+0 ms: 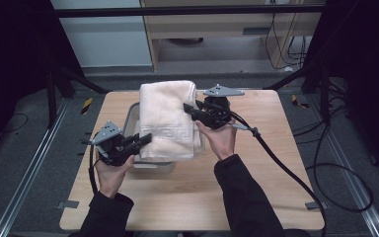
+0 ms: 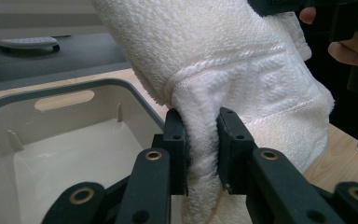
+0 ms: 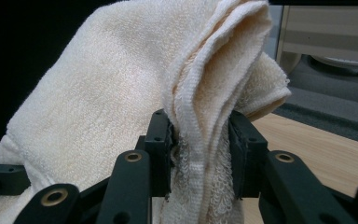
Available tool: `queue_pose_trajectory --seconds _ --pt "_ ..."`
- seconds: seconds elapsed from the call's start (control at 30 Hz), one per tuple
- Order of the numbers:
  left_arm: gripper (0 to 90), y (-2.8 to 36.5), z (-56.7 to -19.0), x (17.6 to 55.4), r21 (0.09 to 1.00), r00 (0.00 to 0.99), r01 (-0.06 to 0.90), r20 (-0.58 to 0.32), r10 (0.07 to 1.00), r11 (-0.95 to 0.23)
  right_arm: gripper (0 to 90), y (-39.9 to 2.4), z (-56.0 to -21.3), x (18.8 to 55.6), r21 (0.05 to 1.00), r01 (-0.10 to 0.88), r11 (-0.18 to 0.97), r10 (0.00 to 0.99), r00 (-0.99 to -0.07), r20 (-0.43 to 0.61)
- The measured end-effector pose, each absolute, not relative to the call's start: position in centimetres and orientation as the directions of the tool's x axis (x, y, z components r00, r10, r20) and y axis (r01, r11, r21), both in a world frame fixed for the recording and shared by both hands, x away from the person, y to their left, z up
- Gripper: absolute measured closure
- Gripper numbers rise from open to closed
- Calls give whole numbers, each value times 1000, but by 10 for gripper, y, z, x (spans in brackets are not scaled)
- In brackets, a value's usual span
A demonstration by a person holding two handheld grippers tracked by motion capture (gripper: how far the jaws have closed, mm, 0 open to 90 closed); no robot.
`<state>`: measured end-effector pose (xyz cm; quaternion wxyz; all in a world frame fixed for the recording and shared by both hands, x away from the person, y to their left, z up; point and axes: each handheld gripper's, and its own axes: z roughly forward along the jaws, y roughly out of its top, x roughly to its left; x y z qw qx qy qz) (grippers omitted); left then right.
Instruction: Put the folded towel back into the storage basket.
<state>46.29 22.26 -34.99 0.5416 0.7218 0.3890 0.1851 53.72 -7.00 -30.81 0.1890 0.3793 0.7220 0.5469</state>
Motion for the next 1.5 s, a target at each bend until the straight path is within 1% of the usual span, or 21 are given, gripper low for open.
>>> queue_pose_trajectory --seconds 0.57,1.1,1.33,1.5 --pt "748 254 -346 467 921 576 380 -159 802 -90 651 -33 -304 548 935 333 121 744 -655 136" --pt "748 281 -352 477 904 520 420 -165 838 -82 651 3 -311 560 932 335 138 742 -658 127" --pt "747 288 -357 481 896 510 435 -163 845 -90 650 12 -317 565 927 346 144 744 -655 129" --pt "746 290 -364 486 883 496 456 -152 855 -108 649 18 -328 569 921 357 157 752 -648 123"
